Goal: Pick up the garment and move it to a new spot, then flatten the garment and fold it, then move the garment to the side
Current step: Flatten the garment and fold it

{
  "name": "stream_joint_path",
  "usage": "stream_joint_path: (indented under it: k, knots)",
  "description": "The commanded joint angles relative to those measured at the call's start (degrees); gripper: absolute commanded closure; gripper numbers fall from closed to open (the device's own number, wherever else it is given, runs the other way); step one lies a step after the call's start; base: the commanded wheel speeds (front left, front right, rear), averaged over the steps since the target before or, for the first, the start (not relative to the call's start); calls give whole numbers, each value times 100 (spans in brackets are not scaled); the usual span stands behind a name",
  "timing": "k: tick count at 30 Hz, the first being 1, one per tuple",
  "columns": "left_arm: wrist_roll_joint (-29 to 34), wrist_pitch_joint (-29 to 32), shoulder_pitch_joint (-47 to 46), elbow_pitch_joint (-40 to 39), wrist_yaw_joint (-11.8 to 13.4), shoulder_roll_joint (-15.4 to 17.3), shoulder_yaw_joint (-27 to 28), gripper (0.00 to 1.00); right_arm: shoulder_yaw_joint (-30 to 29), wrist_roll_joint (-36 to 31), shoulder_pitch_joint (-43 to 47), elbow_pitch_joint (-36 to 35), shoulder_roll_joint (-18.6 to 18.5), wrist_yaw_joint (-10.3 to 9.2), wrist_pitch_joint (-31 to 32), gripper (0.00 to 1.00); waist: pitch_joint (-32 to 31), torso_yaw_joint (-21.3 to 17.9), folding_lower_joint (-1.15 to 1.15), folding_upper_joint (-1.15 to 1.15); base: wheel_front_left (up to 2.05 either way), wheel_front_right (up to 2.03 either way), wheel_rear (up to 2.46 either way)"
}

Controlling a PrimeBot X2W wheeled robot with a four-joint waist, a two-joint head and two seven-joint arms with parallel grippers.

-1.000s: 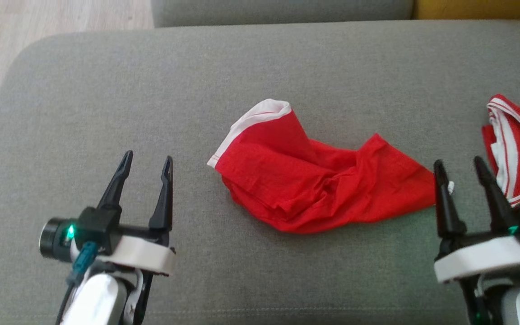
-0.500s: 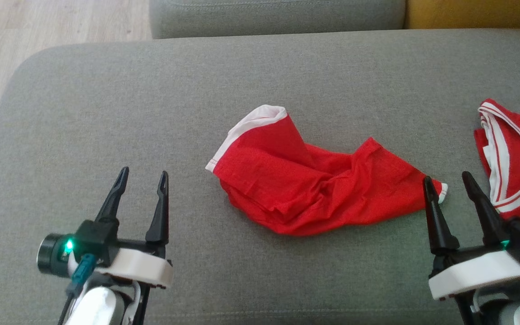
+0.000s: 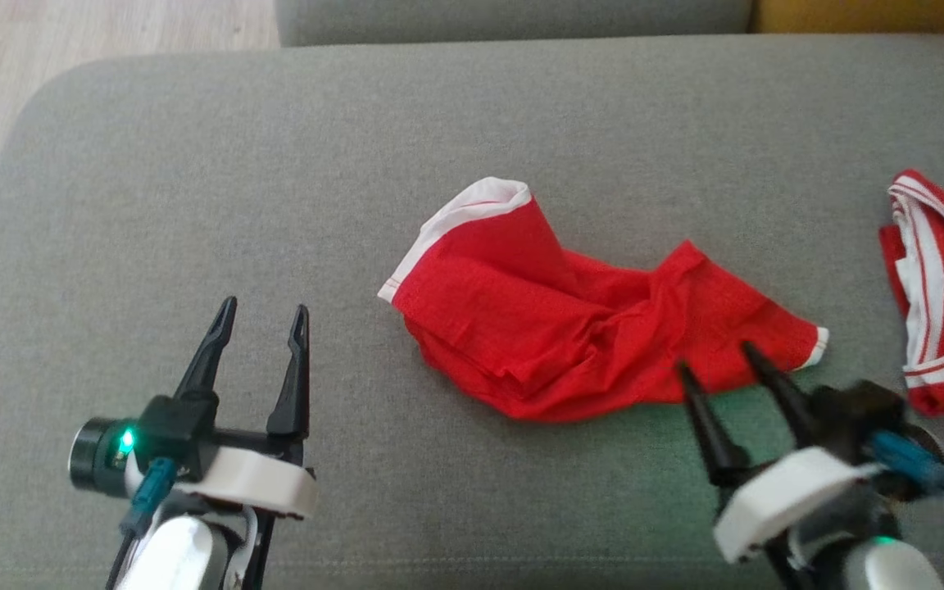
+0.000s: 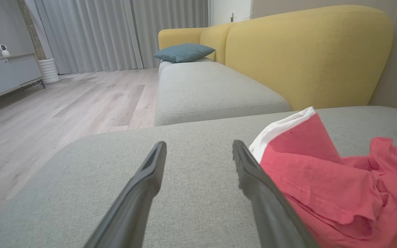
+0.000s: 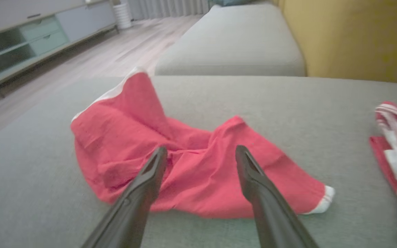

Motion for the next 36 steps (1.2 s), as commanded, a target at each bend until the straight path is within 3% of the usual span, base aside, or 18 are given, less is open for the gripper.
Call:
stream_joint_path:
  k: [1, 6, 13, 21, 23, 24, 31, 36]
  knots:
    - [-2, -11, -360, -202, 11, 95, 196, 0, 399, 40, -496, -102, -185, -4, 184, 0, 119, 57, 0, 0, 0, 0, 0]
    - [19, -21, -549, -183, -33, 47, 132, 0, 1244, 158, -1017, 320, -388, -4, 734, 0, 355, 192, 0, 0, 0, 0, 0]
    - [18, -39, -692, -131, -50, -24, 114, 0, 2114, 242, -1588, 751, -528, -4, 991, 0, 609, 390, 0, 0, 0, 0, 0]
    - [31, -50, -759, -109, -58, -72, 131, 0, 2435, 13, -1970, 1032, -718, -4, 1194, 0, 767, 438, 0, 0, 0, 0, 0]
    - [34, -52, -775, -108, -63, -78, 144, 0, 2423, -85, -2043, 1094, -733, -4, 1241, 54, 799, 432, 0, 0, 0, 0, 0]
    - [37, -52, -782, -106, -66, -80, 150, 0, 2422, -90, -2060, 1125, -724, -4, 1264, 99, 809, 427, 0, 0, 0, 0, 0]
    - [70, -54, -803, -125, -96, -111, 196, 0, 2131, 17, -2035, 1081, -585, -4, 1103, 100, 810, 375, 0, 0, 0, 0, 0]
    - [93, -55, -776, -117, -124, -123, 225, 0, 1347, 200, -1812, 856, -314, -4, 741, 100, 736, 326, 0, 0, 0, 0, 0]
